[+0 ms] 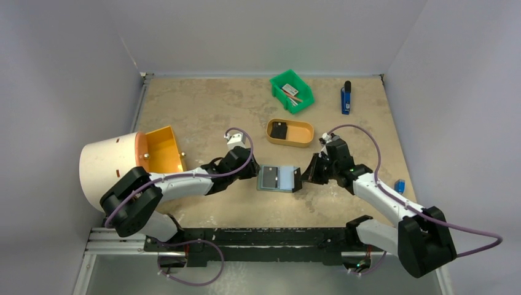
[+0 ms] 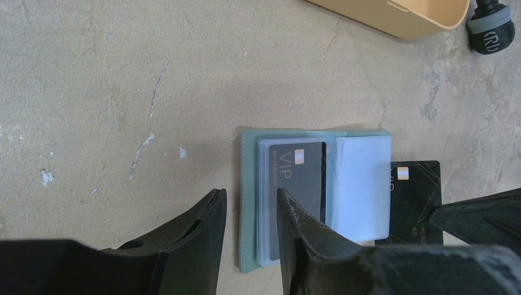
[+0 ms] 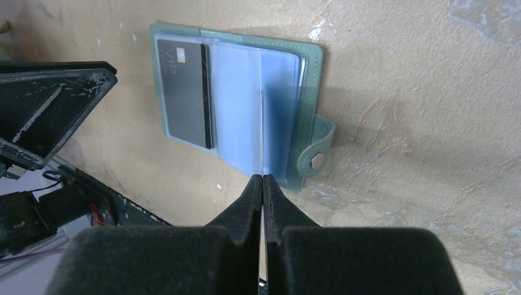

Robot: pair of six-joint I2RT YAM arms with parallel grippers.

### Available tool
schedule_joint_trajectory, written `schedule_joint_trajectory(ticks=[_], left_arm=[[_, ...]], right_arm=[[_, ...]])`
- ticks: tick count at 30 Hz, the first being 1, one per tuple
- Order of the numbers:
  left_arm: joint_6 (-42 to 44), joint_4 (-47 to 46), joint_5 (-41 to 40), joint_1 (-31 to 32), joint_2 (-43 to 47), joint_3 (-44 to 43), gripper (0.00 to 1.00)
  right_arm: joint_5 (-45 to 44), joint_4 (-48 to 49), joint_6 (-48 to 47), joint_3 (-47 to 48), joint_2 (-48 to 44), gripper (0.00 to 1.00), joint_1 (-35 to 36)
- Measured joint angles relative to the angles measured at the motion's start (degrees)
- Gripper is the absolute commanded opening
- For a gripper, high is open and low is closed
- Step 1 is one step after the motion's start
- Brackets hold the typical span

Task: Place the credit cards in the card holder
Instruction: Turn over the card slot in the card holder.

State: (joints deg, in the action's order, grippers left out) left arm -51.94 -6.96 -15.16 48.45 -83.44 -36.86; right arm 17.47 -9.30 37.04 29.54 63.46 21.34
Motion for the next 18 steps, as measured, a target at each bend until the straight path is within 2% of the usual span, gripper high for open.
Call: schedule_joint_trajectory(ticks=[10, 18], left_arm=[[0.1, 0.3, 0.4, 0.0, 0.2, -1.4, 0.36], [0.2, -2.3, 5.6, 0.0, -1.3, -5.4, 0.36]], right_arm=[[1.1, 0.3, -0.2, 0.0, -2.3, 0.00, 0.0], [4.5, 3.1, 0.0, 0.0, -2.3, 0.00, 0.0]])
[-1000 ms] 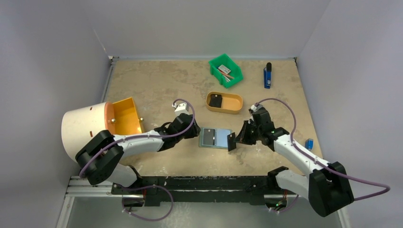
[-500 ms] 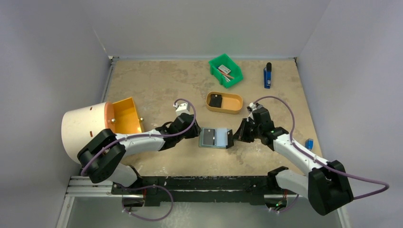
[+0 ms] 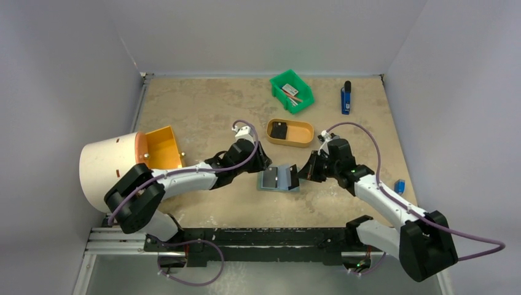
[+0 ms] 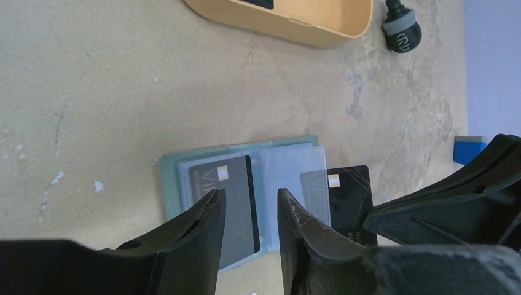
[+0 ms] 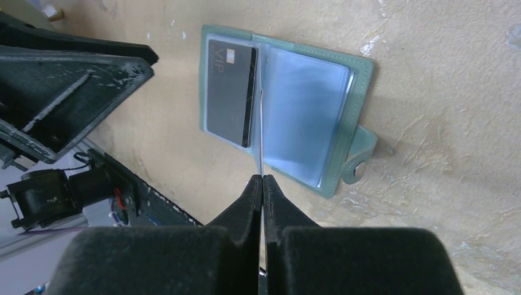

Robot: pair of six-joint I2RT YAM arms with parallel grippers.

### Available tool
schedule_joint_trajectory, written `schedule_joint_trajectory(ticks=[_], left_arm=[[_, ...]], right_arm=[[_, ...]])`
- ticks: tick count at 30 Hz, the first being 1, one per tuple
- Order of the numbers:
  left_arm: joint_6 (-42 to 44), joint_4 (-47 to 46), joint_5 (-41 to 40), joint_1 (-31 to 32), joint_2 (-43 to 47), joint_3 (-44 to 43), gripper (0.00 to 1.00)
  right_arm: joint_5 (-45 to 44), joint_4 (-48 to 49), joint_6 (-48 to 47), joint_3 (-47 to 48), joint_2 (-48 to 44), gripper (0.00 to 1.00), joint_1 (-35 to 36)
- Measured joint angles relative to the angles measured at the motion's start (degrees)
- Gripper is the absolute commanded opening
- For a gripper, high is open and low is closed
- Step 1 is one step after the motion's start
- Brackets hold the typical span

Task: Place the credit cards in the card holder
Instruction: Turn over the card slot in the card holder.

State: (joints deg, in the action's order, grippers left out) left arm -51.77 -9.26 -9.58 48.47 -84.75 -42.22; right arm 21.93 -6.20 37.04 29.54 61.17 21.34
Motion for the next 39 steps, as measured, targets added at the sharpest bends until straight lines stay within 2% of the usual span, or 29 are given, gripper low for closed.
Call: schedule_joint_trajectory(ticks=[10, 39], left_arm=[[0.3, -0.6, 5.1, 0.3, -4.3, -0.8, 0.36], [0.5, 0.5, 5.6, 0.4, -5.7, -2.1, 0.35]], right_arm=[[3.5, 4.0, 0.3, 0.0, 2.4, 0.00, 0.9], [4.7, 8.1, 0.3, 2.3, 10.6, 0.00, 3.8]])
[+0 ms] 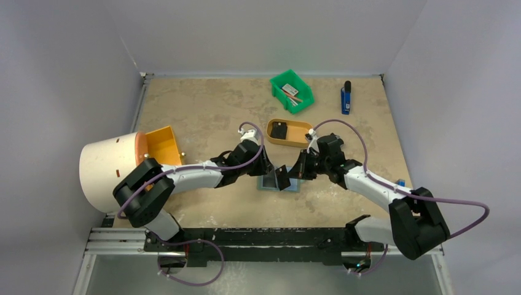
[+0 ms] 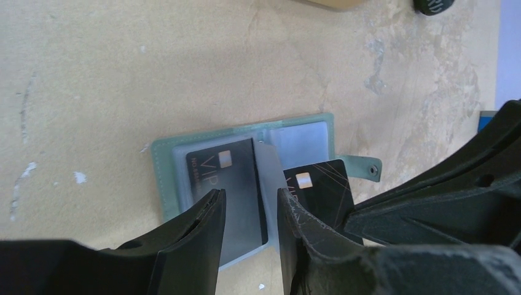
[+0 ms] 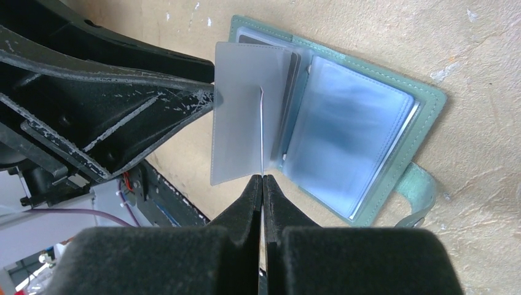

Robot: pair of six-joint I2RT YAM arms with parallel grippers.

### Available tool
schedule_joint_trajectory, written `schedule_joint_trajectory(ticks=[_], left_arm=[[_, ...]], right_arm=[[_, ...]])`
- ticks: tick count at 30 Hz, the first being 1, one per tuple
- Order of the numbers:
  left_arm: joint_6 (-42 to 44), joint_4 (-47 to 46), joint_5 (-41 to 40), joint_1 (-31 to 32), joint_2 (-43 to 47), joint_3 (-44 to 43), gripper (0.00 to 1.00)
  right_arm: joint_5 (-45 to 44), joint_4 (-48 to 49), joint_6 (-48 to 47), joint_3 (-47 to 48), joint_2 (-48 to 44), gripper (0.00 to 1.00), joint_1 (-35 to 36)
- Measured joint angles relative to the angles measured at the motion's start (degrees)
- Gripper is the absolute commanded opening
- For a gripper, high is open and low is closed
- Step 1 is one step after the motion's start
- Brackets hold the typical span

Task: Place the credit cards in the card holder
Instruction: Turn over the card slot in the card holder.

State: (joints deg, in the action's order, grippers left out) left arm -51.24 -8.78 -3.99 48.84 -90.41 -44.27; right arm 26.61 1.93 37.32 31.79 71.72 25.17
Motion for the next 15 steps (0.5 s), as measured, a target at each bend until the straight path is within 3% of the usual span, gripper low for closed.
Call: schedule_joint_trajectory(ticks=[10, 15], left_arm=[[0.1, 7.2, -11.4, 0.0, 10.3, 0.1, 0.37], [0.1, 6.5, -12.7, 0.0, 11.6, 0.1, 0.34]], right_arm=[[0.0, 1.3, 0.0, 1.3, 3.2, 0.00, 1.2], [-1.9, 0.5, 0.6, 1.5, 2.7, 0.00, 1.5]])
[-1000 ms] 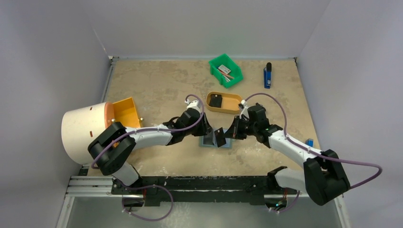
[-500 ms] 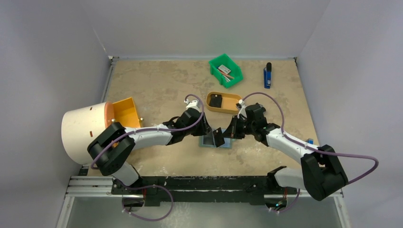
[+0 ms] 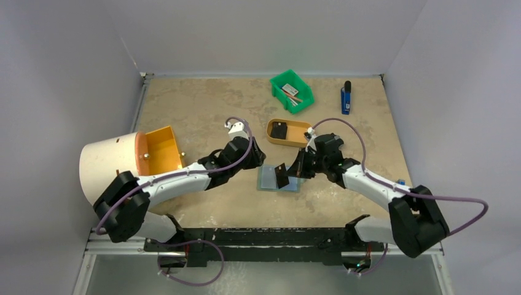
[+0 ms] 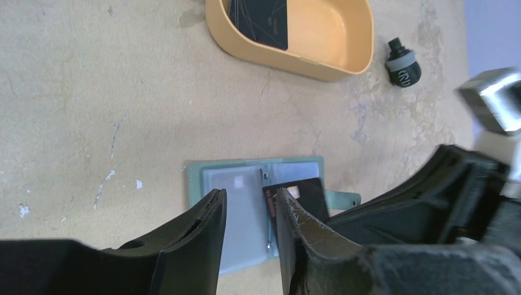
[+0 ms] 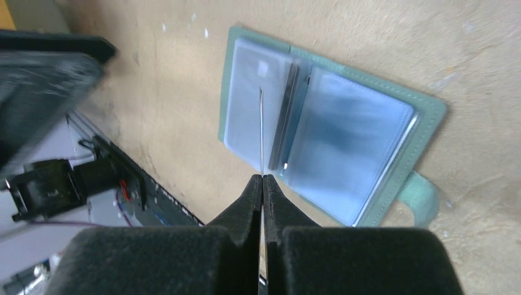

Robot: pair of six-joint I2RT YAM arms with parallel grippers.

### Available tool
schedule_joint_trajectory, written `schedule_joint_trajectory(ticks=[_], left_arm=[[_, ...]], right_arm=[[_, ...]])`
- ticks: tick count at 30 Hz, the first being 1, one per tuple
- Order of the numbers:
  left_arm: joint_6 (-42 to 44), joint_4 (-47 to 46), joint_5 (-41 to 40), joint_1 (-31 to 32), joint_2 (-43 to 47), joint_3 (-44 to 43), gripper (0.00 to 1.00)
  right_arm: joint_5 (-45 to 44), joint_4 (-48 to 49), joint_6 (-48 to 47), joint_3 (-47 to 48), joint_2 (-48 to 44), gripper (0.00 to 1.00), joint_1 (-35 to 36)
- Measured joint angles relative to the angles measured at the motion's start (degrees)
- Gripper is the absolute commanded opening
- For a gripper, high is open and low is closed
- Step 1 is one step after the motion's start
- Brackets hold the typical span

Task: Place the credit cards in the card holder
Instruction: Turn over the card slot in the card holder, then insert the credit card into the card holder.

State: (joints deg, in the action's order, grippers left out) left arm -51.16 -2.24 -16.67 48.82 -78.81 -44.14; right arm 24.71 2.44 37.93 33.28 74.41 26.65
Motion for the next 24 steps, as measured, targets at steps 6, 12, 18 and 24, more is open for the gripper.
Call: schedule_joint_trajectory(ticks=[6, 12, 18, 24], left_arm=[[0.0, -1.1, 2.5, 0.0, -6.0, -0.7, 0.30], [-0.1, 0.2, 1.9, 0.0, -7.6, -0.7, 0.26], [-0.3, 2.0, -0.5, 0.0, -7.6, -0.7, 0.25], [-0.3, 2.7, -1.4, 0.0, -7.6, -0.7, 0.23]], right_arm=[[-4.3, 0.0, 3.7, -1.2, -6.8, 0.00, -0.2], [-4.2, 0.8, 5.5, -2.7, -3.1, 0.00, -0.4], [-4.0, 1.1, 5.6, -2.9, -2.3, 0.00, -0.4], [-3.9, 2.2, 5.6, -2.9, -1.8, 0.00, -0.4]])
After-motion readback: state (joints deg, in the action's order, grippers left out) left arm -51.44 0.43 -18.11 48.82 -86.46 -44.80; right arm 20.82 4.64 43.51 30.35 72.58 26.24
